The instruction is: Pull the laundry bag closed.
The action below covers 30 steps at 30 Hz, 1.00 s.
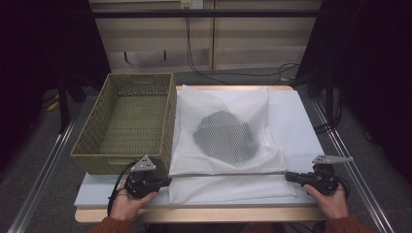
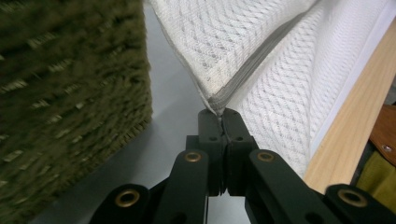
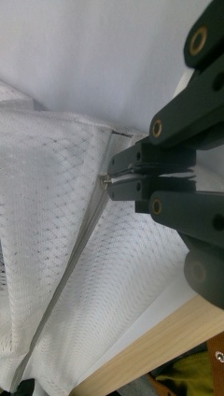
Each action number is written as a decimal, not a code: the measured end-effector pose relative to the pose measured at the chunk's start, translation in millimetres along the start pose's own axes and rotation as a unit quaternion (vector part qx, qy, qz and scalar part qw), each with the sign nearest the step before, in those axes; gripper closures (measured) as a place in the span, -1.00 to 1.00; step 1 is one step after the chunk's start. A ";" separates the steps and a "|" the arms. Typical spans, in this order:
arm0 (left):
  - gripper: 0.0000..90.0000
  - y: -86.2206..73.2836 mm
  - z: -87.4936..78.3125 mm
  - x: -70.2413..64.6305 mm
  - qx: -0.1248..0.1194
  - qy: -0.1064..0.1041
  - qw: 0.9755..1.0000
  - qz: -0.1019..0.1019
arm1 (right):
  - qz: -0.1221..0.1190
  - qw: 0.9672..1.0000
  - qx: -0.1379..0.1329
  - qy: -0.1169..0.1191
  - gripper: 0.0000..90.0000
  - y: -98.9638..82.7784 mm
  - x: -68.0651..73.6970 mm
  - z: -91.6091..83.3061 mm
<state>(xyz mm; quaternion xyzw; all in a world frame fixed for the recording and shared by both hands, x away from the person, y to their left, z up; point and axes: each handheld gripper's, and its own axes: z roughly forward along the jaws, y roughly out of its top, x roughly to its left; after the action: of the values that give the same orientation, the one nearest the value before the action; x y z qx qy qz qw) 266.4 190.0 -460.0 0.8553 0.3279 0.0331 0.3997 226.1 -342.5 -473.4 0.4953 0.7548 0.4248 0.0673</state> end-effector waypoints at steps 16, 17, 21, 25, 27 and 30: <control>0.93 -4.7 9.7 3.7 0.018 0.010 1.000 0.006 | -0.007 1.000 0.008 -0.006 0.92 2.2 1.8 7.0; 0.90 -4.7 9.7 3.7 0.018 0.010 1.000 0.006 | -0.007 1.000 0.008 -0.007 0.91 2.2 2.2 6.9; 0.74 -5.7 8.3 2.7 0.016 0.018 1.000 0.009 | -0.010 1.000 0.010 -0.010 0.82 2.7 2.7 8.3; 0.38 -5.3 4.0 2.0 0.003 0.023 1.000 0.004 | -0.018 1.000 0.009 -0.013 0.64 3.0 5.2 9.2; 0.24 -5.3 1.8 0.3 -0.006 0.030 1.000 0.009 | -0.017 1.000 0.007 -0.014 0.57 3.0 5.1 8.7; -0.02 -4.1 0.9 -1.1 -0.016 0.031 0.999 0.001 | -0.016 1.000 -0.005 -0.014 0.24 2.9 5.0 7.2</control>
<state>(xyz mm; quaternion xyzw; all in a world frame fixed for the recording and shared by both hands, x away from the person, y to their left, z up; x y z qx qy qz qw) 263.7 190.7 -463.3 0.8479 0.3386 0.0650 0.4026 229.4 -333.9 -474.3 0.4883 0.7598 0.4203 0.0870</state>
